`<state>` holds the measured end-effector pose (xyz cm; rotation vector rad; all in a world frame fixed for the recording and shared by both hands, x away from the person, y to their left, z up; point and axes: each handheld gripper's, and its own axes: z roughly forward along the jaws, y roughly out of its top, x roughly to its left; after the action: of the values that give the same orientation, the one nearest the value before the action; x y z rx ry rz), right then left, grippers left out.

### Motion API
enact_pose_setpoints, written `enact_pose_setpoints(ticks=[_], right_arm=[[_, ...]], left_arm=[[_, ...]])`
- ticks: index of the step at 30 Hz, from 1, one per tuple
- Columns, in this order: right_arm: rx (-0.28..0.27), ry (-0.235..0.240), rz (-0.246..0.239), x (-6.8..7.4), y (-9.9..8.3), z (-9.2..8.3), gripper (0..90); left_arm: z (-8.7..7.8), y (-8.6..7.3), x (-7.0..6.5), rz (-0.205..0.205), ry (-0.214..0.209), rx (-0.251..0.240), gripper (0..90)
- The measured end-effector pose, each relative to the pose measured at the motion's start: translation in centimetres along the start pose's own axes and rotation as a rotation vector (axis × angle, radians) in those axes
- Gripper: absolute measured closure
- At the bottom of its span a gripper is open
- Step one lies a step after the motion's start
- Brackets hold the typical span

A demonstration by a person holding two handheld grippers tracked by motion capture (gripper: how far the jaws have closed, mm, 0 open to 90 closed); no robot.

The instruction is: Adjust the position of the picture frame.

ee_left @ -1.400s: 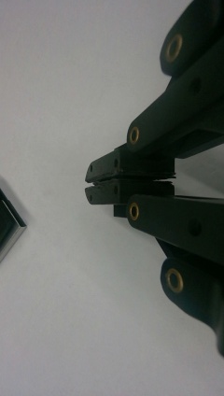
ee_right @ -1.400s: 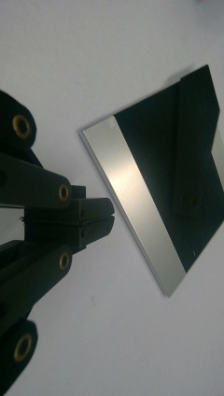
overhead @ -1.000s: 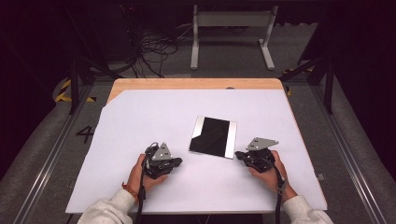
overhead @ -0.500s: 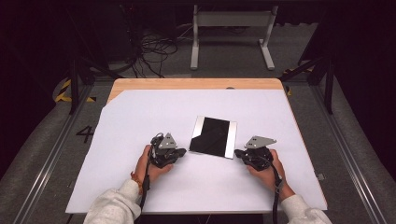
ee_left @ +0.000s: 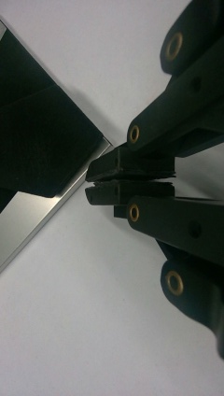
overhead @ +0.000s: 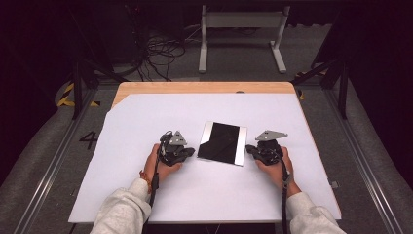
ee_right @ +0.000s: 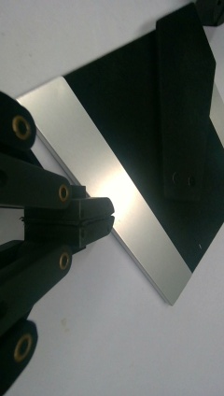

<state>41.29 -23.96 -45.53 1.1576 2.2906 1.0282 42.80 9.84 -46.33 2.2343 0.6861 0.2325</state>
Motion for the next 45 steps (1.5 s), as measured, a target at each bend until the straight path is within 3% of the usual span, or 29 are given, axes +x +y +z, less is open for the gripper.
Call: enact_pose_setpoints(ticks=[5, 11, 15, 17, 21, 31, 35, 39, 41, 45], right_arm=[[-0.003, -0.010, 0.021, -0.5, 0.7, 0.9, 90.0], [-0.011, -0.017, 0.036, -1.2, 1.0, 1.4, 90.0], [-0.003, -0.033, 0.052, -1.5, 1.4, 1.7, 90.0], [-0.010, -0.023, 0.070, -1.9, 1.5, 1.9, 90.0], [-0.004, 0.034, 0.120, -2.8, 1.8, 2.2, 90.0], [0.012, 0.023, 0.095, -2.5, 2.9, 3.3, 90.0], [0.023, 0.041, 0.086, -2.4, 3.4, 3.7, 90.0], [0.028, 0.052, 0.078, -2.3, 3.8, 4.1, 90.0], [0.030, 0.076, 0.070, -2.3, 4.1, 4.5, 90.0], [0.034, 0.077, 0.059, -1.8, 4.5, 4.9, 90.0]], left_arm=[[0.5, 0.3, 0.3, -0.015, -0.037, -0.009, 86.5], [0.7, 0.6, 0.3, 0.013, -0.047, 0.001, 86.9], [0.8, 0.7, 0.5, 0.010, -0.081, 0.002, 86.7], [0.8, 0.6, 0.6, 0.006, -0.112, 0.003, 87.0], [0.7, 0.5, 0.5, -0.004, -0.129, 0.003, 89.9], [0.1, 0.1, -0.1, -0.003, -0.152, 0.029, 89.9], [-0.3, -0.1, -0.4, 0.003, -0.187, 0.047, 89.9], [-0.4, -0.4, -0.8, 0.011, -0.188, 0.042, 89.8], [-0.7, -0.7, -1.3, 0.015, -0.212, 0.042, 89.8], [-0.9, -0.9, -1.9, 0.031, -0.223, 0.049, 89.5]])
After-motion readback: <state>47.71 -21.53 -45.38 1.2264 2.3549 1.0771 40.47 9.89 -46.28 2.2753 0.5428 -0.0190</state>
